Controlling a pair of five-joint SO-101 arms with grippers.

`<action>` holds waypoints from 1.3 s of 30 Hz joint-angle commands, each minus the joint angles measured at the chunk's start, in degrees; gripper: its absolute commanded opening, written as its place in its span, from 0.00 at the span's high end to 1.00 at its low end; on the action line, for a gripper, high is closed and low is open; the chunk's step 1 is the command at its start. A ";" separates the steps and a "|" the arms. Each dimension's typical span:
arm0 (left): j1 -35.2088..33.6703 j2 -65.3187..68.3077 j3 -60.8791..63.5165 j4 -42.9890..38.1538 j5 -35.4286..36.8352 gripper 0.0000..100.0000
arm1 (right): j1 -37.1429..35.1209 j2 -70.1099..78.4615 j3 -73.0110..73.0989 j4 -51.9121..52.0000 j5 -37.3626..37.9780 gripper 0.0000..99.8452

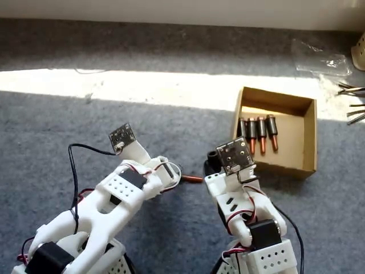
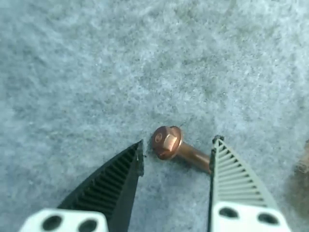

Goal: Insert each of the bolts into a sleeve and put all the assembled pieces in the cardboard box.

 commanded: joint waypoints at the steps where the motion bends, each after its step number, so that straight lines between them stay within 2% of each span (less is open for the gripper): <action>1: 2.95 -0.66 -3.21 2.02 0.79 0.79 | 0.84 -0.66 -0.31 -1.54 0.70 1.00; 9: 6.64 -0.66 -3.30 0.09 0.79 0.79 | 0.75 -0.66 -0.31 -1.54 0.70 1.00; 17: 6.37 6.81 -5.67 -4.13 0.79 0.79 | 0.57 -0.66 -0.31 -1.54 0.70 1.00; 23: 6.29 15.43 -11.12 -3.87 0.79 0.79 | 0.57 -0.66 -0.31 -1.36 0.70 1.00; 30: 5.05 15.78 -11.65 -3.87 0.70 0.79 | 0.57 -0.66 -0.31 -1.36 0.70 1.00; 32: 3.30 15.78 -12.26 -3.87 0.53 0.83 | 0.57 -0.66 -0.31 -1.36 0.70 1.00; 36: 1.36 15.78 -12.62 -3.87 0.26 0.98 | 0.48 -0.66 -0.31 -1.36 0.70 1.00; 37: 1.19 15.78 -12.62 -3.87 -0.35 1.00 | 0.48 -0.66 -0.31 -1.36 0.70 1.00; 39: 1.19 15.78 -12.62 -3.87 -2.37 0.96 | 0.48 -0.66 -0.31 -1.36 0.70 1.00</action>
